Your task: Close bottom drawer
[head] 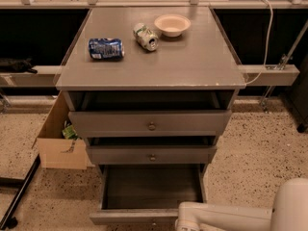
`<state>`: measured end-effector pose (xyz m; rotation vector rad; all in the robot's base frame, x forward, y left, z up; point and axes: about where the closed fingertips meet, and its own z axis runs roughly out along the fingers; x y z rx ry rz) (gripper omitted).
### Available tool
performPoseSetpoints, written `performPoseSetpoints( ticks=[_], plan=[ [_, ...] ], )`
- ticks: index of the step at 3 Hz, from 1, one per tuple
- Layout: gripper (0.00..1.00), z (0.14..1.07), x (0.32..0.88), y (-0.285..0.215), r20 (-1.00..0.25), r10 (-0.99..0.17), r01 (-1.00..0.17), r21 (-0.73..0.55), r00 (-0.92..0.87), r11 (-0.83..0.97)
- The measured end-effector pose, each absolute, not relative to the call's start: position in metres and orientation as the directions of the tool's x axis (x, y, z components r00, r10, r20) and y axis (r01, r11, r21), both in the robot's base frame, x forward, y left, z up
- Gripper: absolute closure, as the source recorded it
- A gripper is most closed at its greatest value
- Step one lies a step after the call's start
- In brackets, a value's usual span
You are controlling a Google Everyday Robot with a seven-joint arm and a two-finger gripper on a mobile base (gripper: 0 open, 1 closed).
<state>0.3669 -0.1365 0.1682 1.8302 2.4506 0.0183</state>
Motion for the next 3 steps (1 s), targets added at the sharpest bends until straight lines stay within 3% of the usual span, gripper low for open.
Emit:
performPoseSetpoints(
  ticks=[3],
  plan=[
    [0.15,0.1681,0.3668,-0.1365,-0.059,0.958,0.957,0.059,-0.282,0.285]
  ],
)
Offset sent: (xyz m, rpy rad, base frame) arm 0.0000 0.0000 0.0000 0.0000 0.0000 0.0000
